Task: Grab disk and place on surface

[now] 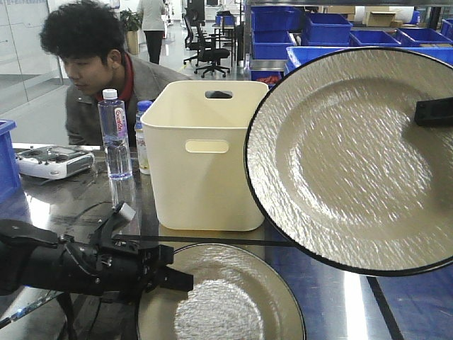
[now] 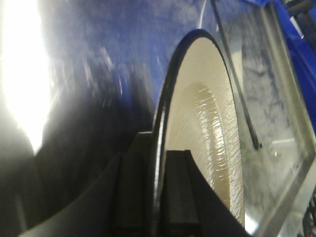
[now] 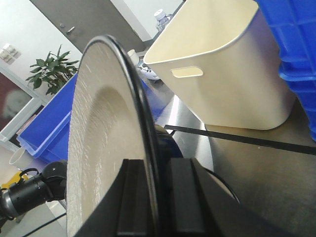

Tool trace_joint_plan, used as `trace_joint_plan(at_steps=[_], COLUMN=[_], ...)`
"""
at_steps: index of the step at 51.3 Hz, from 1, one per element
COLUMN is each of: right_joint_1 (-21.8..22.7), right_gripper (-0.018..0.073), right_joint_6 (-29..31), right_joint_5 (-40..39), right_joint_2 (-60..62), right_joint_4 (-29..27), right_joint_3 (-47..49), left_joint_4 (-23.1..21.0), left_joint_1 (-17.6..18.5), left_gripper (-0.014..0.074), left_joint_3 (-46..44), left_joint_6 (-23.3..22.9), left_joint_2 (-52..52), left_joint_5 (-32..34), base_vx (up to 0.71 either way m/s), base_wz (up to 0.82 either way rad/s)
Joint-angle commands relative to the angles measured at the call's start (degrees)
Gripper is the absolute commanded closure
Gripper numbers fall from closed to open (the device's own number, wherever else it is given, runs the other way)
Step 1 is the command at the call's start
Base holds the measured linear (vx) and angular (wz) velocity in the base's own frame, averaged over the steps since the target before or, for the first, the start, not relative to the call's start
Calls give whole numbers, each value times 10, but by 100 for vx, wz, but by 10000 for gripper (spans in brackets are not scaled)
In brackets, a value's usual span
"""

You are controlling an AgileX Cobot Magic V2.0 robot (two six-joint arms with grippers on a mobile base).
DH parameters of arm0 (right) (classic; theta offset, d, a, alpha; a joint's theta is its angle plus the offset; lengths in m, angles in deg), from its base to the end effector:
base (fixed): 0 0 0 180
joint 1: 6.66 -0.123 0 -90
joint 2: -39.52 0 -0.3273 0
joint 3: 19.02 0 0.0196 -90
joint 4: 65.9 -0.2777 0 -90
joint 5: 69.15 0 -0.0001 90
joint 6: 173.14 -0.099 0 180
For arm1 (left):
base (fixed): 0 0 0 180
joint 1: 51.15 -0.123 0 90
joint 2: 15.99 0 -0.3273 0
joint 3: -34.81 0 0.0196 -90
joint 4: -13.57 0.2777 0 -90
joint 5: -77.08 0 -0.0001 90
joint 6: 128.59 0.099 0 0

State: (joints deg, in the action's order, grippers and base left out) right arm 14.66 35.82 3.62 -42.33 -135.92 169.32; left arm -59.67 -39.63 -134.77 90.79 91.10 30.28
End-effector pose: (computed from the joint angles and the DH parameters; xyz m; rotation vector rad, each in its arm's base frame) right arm 0.2666 -0.0086 0.5219 -0.1195 1.9268 1.0306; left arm 0.3800 -0.1480 0.2752 0.0828 2.3915 -1.2308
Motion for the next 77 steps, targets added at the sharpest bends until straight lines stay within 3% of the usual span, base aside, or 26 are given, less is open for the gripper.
trace_joint_plan(at_steps=[1,8,17,22,30,42,50,56,61,64,71,77], right_joint_1=[0,0,0,0,0,0,0,0,-4,-23,-120,-210], right_gripper=[568,568,568,568,568,568,568,568,568,568,568,568], right_joint_6=[-4,-3,-1,-1,-1,-2,8,10,-10,-26,-68,-78], right_joint_5=[-1,-1,-8,-11,-24,-35,-35,-35,-36,-43,-64,-75], right_joint_2=[17,17,17,17,17,17,15,8,-6,-16,-58,-108], right_joint_4=[-70,-69,-69,-69,-74,-71,-64,-30,13,48,148,173], right_joint_3=[21,21,21,21,21,21,21,21,19,19,19,19], left_joint_4=[-86,-98,-94,-94,-86,3,31,45,55,56,59,75], left_joint_1=[6,6,6,5,-15,-74,-117,-151,-173,-184,-190,-190], left_gripper=[516,386,111,1,-55,-8,86,260,484,608,606,604], left_joint_3=[-19,-19,-19,-19,-19,-19,-19,-19,-19,-19,-19,-19], left_joint_6=[39,60,60,60,79,81,73,73,73,73,73,72], left_joint_2=[-21,-17,-17,-18,-33,-81,-129,-183,-232,-260,-315,-334], left_joint_5=[24,22,17,9,-19,-24,-48,-89,-95,-89,-75,-77], base_vx=[0,0,0,0,0,0,0,0,0,0,0,0], base_wz=[0,0,0,0,0,0,0,0,0,0,0,0])
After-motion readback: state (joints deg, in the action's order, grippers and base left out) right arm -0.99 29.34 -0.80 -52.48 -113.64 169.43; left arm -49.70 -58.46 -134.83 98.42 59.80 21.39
